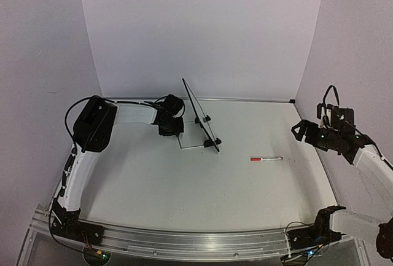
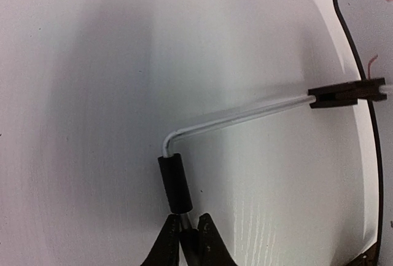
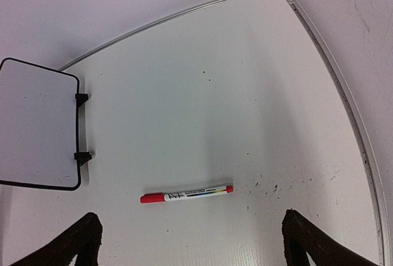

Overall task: Write a sentence on the whiteboard
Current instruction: Move the whiteboard to the center of the board.

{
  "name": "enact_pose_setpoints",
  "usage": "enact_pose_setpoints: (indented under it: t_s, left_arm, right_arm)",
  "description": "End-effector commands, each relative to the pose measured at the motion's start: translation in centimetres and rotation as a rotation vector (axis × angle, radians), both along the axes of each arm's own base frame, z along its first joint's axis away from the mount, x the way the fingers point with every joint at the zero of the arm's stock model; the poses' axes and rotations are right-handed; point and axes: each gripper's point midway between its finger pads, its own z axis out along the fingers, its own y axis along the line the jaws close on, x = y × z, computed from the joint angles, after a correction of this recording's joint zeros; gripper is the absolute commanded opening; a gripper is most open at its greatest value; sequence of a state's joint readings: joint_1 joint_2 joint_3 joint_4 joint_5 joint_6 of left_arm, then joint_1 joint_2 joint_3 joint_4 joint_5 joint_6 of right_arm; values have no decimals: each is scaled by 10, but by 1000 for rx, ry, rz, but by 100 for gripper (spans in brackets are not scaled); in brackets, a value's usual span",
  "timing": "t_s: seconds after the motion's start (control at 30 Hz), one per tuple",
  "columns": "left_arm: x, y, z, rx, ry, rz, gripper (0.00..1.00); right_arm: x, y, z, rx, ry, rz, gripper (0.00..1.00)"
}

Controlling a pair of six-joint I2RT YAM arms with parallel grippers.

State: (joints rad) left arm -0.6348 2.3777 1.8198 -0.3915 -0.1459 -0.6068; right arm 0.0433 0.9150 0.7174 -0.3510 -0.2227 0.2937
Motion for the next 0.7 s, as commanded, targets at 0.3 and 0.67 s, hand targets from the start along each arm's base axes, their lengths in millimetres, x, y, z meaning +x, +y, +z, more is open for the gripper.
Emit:
enact_pose_setpoints:
  t_s: [0.3, 0.67]
  left_arm:
    - [-44, 15, -31, 128, 116, -226, 0]
    - [-92, -7, -27, 20, 82, -596, 0]
  right_arm:
    - [4, 10, 7, 31, -29, 51, 98]
    - [-5, 58, 1, 69, -12, 299, 95]
